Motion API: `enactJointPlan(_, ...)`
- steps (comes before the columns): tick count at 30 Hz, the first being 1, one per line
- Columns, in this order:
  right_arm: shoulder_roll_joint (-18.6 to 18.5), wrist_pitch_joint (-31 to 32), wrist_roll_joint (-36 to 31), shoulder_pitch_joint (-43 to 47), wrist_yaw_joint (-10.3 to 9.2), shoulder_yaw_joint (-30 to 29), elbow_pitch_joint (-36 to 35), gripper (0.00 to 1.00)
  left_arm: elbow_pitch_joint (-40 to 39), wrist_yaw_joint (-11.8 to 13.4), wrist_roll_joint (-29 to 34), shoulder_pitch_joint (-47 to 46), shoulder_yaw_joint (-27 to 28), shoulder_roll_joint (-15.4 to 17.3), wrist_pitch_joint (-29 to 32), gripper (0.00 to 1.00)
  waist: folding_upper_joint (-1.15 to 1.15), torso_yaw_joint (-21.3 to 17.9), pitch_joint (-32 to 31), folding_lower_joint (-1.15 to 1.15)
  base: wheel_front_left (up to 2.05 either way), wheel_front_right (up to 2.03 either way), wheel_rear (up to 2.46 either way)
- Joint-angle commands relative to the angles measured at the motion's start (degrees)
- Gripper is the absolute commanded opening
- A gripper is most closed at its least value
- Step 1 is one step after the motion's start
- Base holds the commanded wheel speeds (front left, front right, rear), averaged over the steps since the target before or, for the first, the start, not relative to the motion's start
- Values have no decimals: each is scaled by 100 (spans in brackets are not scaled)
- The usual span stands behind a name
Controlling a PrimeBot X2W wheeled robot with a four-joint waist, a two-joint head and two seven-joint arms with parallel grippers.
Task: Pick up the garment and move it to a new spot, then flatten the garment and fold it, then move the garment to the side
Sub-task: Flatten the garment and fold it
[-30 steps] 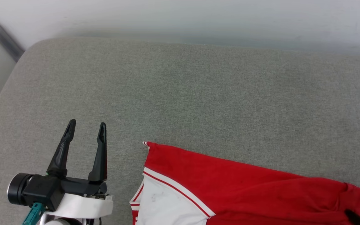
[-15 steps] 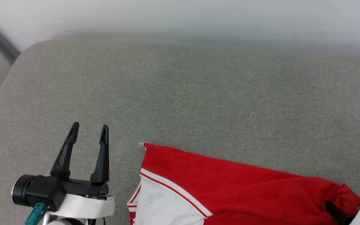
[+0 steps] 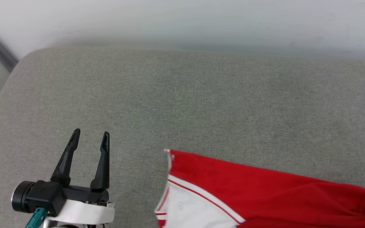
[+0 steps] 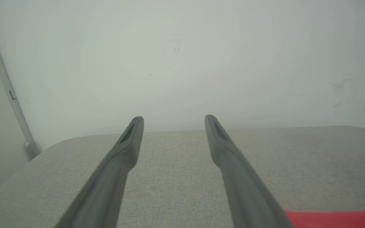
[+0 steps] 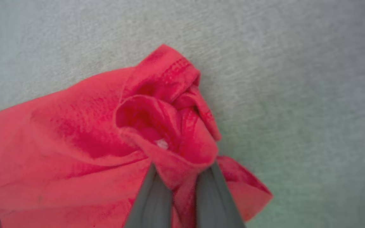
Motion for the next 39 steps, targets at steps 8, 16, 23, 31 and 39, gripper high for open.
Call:
enactJointPlan(8,-319,26,-300,-121,-11,-409,56,0,46,-10,-40,97,-70,-15,-26,100,0,-105,-115,0,0,0,0)
enactJointPlan(16,-59,793,-425,211,-9,95,-1007,0,75,-12,-89,183,-98,-37,-26,100,0,-179,-276,0,0,0,0)
enactJointPlan(23,618,1556,-387,409,-9,590,-2169,0,91,-12,-132,145,-149,-66,-26,100,0,-107,-299,0,0,0,0)
enactJointPlan(31,1208,2131,-155,223,-9,1471,-2763,0,127,-13,-148,51,-183,-96,-26,100,0,56,-246,0,0,0,0)
enactJointPlan(39,1236,1709,584,-220,-9,2482,-2269,0,157,-13,-166,-55,-256,-49,-26,100,0,272,-184,0,0,0,0)
